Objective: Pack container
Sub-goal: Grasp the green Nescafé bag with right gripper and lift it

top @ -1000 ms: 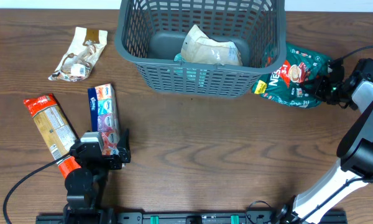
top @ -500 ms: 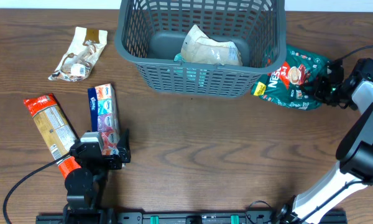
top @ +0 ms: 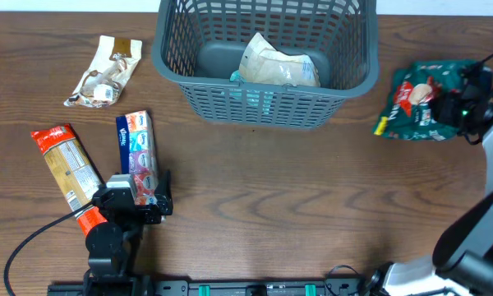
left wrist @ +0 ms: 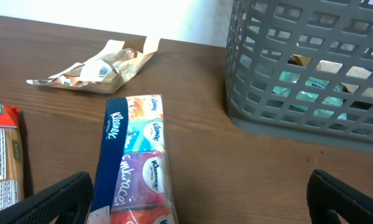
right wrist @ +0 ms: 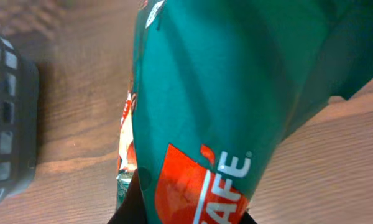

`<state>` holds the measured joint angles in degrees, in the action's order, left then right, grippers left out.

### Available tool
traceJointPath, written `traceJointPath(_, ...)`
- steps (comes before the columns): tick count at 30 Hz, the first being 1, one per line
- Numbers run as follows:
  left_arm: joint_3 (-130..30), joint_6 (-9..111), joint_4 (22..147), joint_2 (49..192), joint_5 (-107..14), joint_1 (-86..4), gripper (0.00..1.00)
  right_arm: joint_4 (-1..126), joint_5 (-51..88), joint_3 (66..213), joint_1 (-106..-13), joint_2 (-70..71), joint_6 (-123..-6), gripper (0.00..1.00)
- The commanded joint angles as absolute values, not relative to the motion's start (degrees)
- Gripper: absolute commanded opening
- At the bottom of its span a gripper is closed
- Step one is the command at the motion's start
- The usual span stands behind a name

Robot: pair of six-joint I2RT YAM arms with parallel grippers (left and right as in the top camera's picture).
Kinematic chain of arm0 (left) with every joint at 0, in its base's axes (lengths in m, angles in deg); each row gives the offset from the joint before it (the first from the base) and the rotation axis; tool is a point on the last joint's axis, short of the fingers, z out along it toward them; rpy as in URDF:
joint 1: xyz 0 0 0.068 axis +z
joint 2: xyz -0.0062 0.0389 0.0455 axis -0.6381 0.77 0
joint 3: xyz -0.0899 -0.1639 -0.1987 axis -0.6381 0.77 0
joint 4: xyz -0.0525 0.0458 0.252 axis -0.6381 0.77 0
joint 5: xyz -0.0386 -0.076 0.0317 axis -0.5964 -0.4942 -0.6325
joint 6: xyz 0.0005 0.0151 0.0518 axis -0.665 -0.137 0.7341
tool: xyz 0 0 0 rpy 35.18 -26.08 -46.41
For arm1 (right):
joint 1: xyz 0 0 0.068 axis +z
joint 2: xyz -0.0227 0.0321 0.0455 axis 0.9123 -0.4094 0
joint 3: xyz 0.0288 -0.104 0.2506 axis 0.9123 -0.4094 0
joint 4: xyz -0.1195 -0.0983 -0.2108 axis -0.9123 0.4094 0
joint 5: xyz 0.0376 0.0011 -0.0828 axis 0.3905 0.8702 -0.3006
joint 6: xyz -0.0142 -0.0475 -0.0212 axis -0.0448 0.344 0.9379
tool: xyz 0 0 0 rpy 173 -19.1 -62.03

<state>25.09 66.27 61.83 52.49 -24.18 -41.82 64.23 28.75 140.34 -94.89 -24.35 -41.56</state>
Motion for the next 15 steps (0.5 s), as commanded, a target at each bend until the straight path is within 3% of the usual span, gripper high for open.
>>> traceJointPath(1,26.0,65.7,63.3,52.6,-24.2,-42.1,0.99,63.2,31.2,141.2,-94.2,-19.8,-40.0,0.01)
traceJointPath(15,26.0,65.7,63.3,52.6,-24.2,-42.1,0.99,64.2,30.1,143.4,-91.7,-18.5,-39.9,0.01)
